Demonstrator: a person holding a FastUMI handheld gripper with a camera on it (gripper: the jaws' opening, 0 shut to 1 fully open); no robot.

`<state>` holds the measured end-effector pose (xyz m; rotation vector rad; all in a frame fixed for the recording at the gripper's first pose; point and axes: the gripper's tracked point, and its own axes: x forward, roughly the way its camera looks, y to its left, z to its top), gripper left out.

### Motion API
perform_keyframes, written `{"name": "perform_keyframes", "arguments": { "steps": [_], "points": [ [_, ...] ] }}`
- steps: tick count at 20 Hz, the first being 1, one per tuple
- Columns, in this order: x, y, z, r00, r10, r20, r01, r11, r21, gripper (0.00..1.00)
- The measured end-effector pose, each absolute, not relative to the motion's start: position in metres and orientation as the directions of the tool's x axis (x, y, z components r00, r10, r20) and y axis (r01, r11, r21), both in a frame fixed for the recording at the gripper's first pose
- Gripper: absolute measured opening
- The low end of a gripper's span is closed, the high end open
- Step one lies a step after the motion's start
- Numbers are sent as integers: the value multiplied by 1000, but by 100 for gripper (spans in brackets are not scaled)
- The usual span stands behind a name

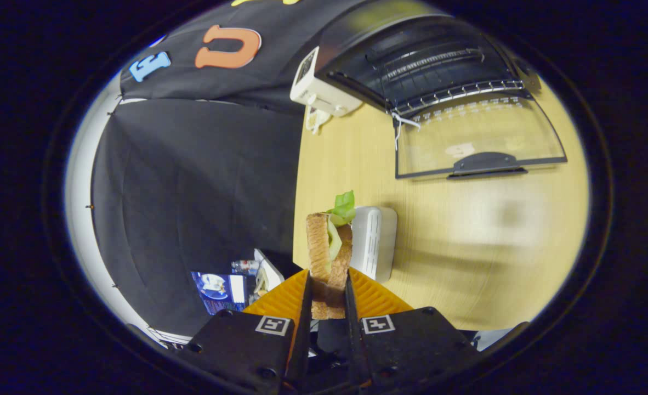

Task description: Open the toaster oven, put the food inside, and close the toaster oven door.

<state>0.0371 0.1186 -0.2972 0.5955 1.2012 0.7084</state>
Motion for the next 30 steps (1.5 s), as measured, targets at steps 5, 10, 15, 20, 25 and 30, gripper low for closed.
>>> {"name": "perform_keyframes", "arguments": {
  "steps": [5,10,15,20,25,30],
  "points": [
    [93,72,-268,420,727,-543,-145,645,751,34],
    [161,35,-268,597,661,-454,-60,601,797,34],
    [220,23,-292,697,608,-380,-12,540,842,34],
    [274,17,-309,797,537,-277,29,424,905,34],
    [313,5,-312,890,402,-217,57,374,926,34],
    [326,9,-331,918,312,-244,107,399,911,39]
  ]
}}
